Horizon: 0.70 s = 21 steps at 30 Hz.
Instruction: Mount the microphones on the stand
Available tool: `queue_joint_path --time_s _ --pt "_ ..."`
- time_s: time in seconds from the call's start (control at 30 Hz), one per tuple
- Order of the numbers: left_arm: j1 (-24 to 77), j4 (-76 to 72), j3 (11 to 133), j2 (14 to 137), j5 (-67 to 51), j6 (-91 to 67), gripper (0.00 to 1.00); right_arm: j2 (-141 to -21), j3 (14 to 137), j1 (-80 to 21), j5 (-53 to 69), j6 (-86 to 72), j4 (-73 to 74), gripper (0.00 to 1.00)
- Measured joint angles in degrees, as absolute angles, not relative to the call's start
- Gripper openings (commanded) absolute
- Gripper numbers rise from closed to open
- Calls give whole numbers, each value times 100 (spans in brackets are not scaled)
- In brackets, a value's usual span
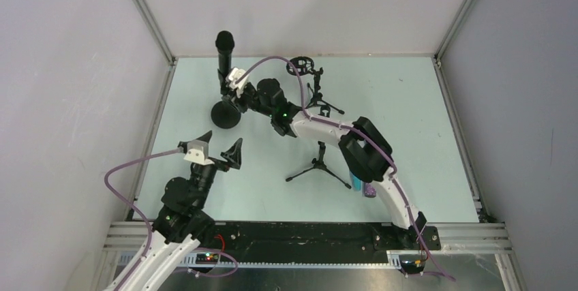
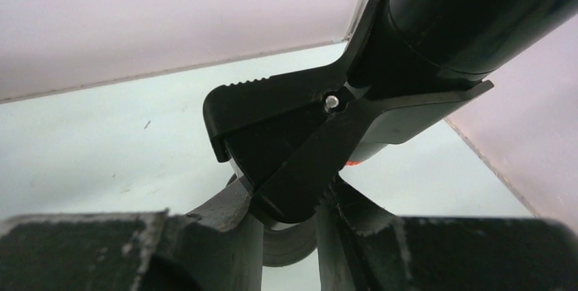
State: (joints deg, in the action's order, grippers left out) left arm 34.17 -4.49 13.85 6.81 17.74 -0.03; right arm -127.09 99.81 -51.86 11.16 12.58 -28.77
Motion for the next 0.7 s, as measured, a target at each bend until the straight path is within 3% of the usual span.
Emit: queue_joint_path --time_s 0.3,0.7 --pt "3417 408 1459 82 1833 5 100 -13819 11716 -5111 1350 1745 -2206 0" --pt "3417 755 1459 40 1883 47 100 -14114 12470 -5103 1557 2145 -1216 0"
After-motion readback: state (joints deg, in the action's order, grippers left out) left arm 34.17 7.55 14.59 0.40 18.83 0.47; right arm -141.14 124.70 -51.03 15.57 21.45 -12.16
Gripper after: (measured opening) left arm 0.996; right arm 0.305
